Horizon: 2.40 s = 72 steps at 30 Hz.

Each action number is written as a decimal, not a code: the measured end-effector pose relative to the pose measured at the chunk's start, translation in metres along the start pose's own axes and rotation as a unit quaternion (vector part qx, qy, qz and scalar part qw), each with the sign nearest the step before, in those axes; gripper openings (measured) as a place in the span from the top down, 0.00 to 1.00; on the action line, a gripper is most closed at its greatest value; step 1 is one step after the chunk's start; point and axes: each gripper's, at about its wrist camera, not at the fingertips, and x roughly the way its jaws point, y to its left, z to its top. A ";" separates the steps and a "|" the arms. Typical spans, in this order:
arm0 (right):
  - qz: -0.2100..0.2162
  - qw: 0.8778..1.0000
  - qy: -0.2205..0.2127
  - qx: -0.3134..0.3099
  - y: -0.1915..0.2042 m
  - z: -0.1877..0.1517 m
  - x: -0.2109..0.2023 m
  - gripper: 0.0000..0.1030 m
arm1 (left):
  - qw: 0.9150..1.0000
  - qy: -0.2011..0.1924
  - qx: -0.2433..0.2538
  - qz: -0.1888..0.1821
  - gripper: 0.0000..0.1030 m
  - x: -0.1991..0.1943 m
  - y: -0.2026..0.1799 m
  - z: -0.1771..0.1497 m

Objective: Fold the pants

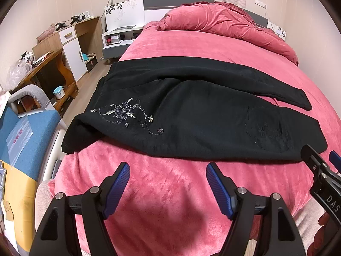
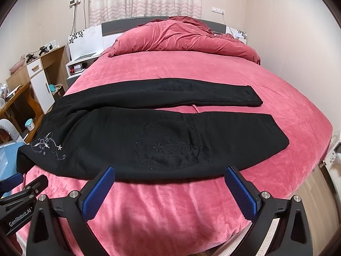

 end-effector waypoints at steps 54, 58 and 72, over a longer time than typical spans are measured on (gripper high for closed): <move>0.073 0.990 0.096 0.071 -0.078 -0.015 0.061 0.00 | 0.931 0.183 -0.220 -0.226 0.27 0.085 0.077 -0.017; 0.077 0.984 0.116 0.111 -0.119 -0.021 0.076 0.00 | 0.916 0.157 -0.304 -0.211 0.27 0.098 0.106 -0.021; 0.134 0.894 0.129 0.407 -0.261 -0.039 0.136 0.13 | 0.915 -0.006 -0.371 -0.157 0.27 0.128 0.169 0.008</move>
